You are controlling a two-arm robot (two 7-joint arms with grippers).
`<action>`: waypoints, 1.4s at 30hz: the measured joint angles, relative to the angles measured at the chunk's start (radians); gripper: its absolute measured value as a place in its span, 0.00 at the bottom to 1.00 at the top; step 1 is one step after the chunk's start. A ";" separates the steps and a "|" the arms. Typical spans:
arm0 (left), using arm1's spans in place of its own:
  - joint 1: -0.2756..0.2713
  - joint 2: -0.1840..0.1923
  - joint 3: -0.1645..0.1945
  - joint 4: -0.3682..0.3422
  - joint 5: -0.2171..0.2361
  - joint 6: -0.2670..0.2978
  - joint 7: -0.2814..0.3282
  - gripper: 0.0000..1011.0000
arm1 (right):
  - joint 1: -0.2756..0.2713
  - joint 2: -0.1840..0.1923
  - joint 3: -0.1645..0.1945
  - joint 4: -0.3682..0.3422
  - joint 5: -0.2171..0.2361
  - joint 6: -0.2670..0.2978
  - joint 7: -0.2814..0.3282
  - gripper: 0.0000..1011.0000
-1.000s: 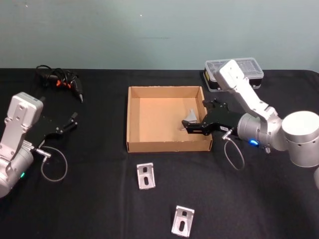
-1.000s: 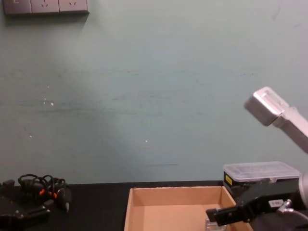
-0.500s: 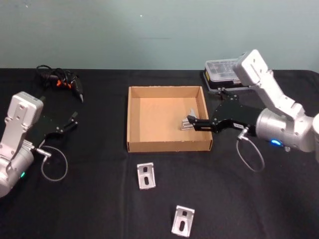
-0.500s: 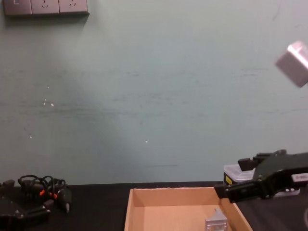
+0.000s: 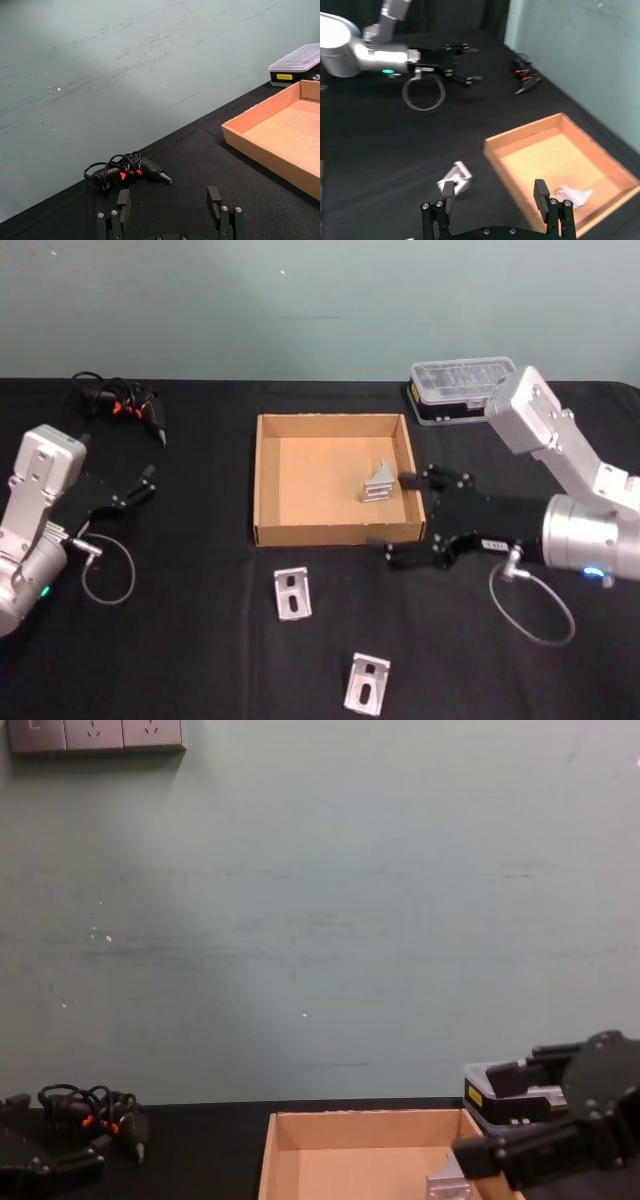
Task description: Use one hand to pick up the angle iron from the table and place it into the box.
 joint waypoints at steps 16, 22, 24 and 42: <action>0.000 0.000 0.000 0.000 0.000 0.000 0.000 0.99 | -0.033 0.052 -0.099 -0.043 0.060 0.121 0.043 0.99; 0.000 0.000 0.000 0.000 0.000 0.000 0.000 0.99 | -0.019 0.063 -0.142 -0.027 0.057 0.159 0.045 0.99; 0.000 0.000 0.000 0.000 0.000 0.000 0.000 0.99 | -0.013 0.067 -0.156 -0.021 0.054 0.167 0.045 0.99; 0.000 0.000 0.000 0.000 0.000 0.000 0.000 0.99 | 0.021 0.079 -0.233 0.014 0.045 0.161 0.033 0.99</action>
